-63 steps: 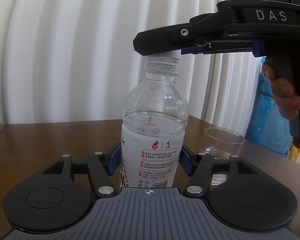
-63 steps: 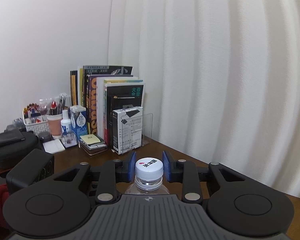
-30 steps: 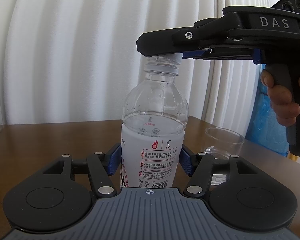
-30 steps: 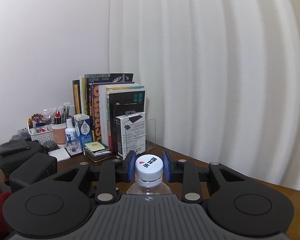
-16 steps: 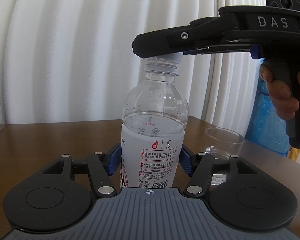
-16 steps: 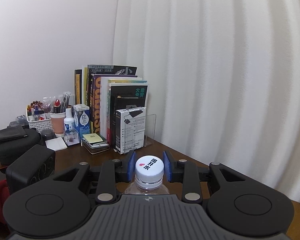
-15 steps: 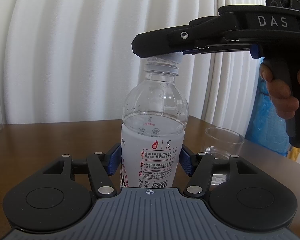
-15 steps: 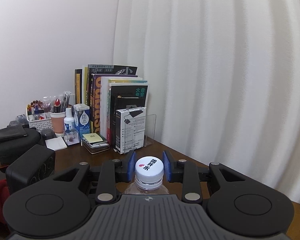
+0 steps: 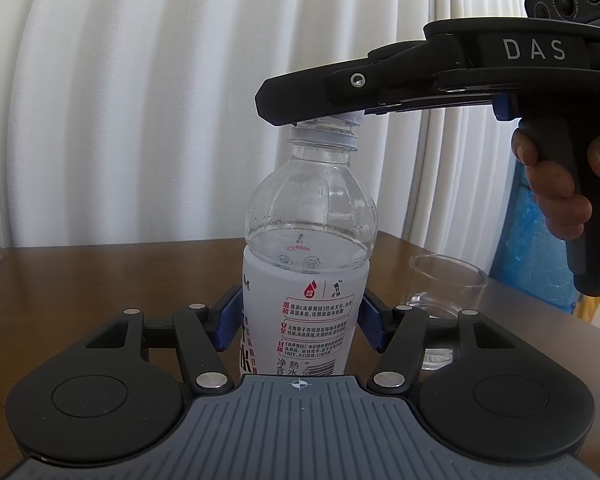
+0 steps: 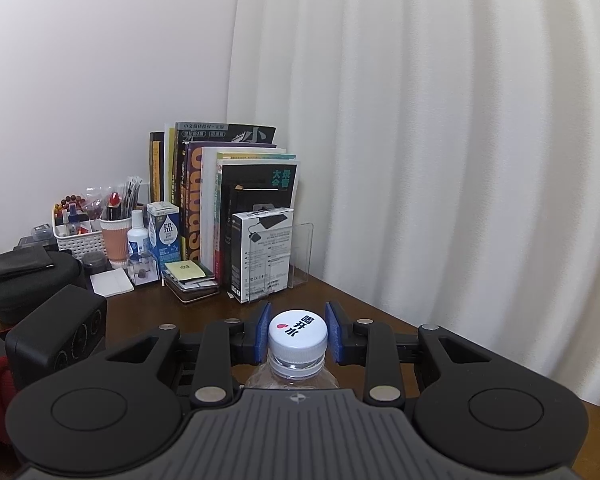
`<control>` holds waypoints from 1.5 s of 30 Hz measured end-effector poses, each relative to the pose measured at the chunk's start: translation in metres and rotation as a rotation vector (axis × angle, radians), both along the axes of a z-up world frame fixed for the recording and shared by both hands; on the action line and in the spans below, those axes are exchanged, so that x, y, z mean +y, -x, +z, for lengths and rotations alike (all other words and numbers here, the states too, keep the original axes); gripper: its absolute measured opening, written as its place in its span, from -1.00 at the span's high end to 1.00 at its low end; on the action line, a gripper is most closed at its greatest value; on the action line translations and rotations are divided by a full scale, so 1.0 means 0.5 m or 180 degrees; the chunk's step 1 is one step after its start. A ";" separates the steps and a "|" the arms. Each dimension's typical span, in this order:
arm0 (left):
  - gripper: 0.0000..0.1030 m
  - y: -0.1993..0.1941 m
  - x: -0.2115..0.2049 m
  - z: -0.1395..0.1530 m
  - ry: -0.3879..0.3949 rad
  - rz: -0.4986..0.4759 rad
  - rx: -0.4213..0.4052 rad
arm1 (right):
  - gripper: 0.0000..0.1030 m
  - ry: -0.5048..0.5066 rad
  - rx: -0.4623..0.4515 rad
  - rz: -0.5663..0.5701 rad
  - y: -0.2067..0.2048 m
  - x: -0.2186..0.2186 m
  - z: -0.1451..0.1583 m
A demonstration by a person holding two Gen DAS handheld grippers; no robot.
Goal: Unscrew bottle cap and pour
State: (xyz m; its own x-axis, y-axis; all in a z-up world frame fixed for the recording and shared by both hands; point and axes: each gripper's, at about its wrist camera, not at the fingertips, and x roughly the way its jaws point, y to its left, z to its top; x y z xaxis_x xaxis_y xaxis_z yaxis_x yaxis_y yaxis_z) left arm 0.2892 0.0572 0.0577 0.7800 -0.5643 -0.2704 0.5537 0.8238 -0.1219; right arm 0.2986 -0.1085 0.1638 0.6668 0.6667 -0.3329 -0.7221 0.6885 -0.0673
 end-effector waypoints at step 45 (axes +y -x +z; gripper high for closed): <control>-0.17 0.046 -0.007 0.006 -0.0041 0.0011 -0.0033 | 0.37 0.0328 0.0096 0.0098 -0.022 0.024 0.006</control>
State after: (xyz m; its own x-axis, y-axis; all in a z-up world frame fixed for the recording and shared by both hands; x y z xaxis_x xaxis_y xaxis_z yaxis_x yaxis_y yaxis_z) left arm 0.2660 0.0536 0.0606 0.7848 -0.5581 -0.2696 0.5520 0.8272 -0.1056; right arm 0.3094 -0.0964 0.1667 0.6352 0.6481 -0.4202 -0.7456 0.6565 -0.1145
